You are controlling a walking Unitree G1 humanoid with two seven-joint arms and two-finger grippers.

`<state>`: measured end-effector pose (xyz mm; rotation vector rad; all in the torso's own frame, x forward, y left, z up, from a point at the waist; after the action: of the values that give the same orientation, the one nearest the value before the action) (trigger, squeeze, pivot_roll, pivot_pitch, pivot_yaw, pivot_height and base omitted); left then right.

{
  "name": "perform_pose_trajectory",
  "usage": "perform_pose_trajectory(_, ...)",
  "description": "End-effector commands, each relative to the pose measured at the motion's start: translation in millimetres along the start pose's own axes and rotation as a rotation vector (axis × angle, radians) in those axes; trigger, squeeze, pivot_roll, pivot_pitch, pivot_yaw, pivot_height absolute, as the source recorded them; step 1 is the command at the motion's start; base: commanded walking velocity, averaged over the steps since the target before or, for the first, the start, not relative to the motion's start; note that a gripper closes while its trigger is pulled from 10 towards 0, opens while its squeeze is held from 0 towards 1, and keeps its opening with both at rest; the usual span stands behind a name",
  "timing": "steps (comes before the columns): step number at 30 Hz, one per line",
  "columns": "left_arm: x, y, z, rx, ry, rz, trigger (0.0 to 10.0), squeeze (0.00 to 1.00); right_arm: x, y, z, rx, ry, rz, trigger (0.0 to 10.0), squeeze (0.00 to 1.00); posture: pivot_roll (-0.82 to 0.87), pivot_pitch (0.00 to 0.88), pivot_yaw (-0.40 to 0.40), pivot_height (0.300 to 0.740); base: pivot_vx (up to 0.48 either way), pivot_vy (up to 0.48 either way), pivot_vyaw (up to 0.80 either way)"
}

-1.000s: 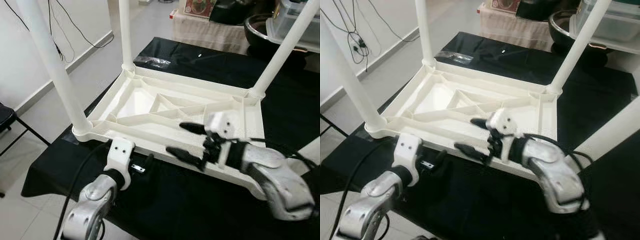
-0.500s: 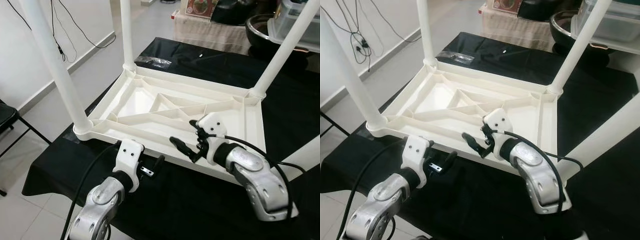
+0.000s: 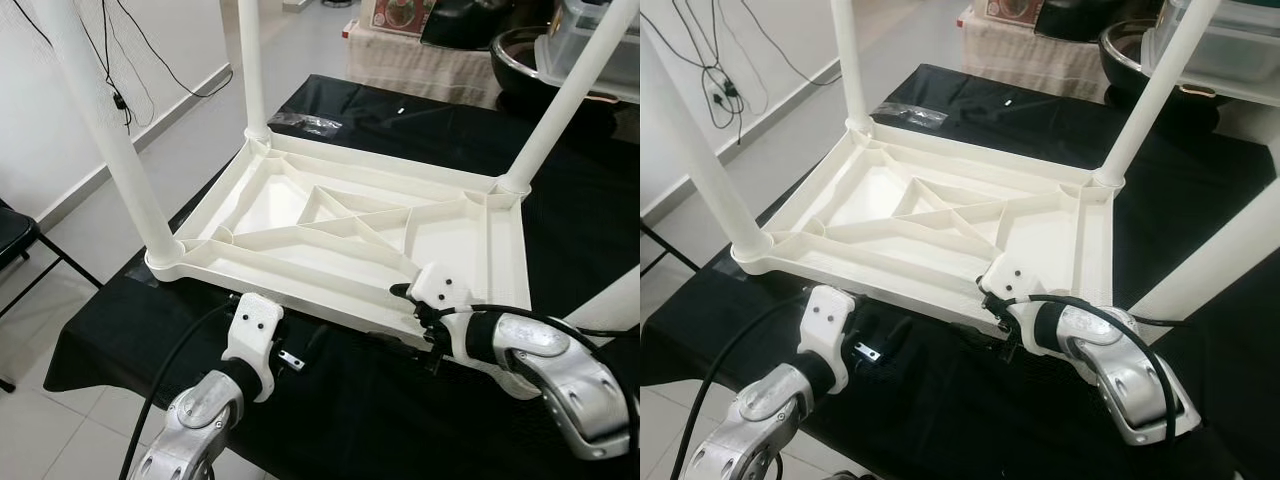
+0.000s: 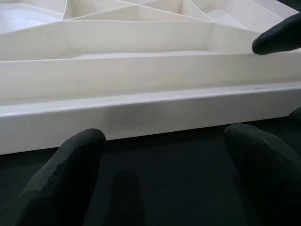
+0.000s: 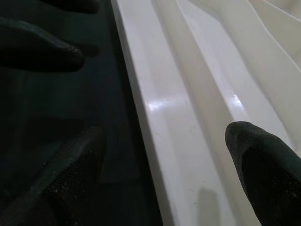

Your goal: Building children table

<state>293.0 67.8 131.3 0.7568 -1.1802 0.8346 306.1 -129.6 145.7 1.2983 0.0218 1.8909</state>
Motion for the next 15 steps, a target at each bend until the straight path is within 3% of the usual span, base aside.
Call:
perform_pose_trajectory(1,-2.0,0.8,2.4,-0.015,-0.015,-0.006,10.0,0.0,-1.2,-1.2,-8.1,0.03,-0.009,0.004,10.0,0.0,0.02,0.143,-0.024,0.74,0.0,0.0,0.0)
perform_pose_trajectory(15,-0.9,-0.1,2.8,-0.022,-0.011,0.002,10.0,0.0,1.8,-5.7,-13.8,0.052,-0.003,0.015,10.0,0.0,0.02,0.146,-0.028,0.74,0.0,0.0,0.0)
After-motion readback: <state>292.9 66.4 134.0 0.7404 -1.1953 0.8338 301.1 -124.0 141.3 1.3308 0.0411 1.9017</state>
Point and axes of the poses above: a point about 5 cm out from each wrist's last joint towards the gripper, its own y axis pointing back from the gripper into the wrist, its own x axis along the axis of the wrist's last joint, z = x × y, the point moved 6 cm from there along -y, pointing out of the wrist towards the gripper, and after that the axes turned 13 degrees about y, right-handed, at the moved point
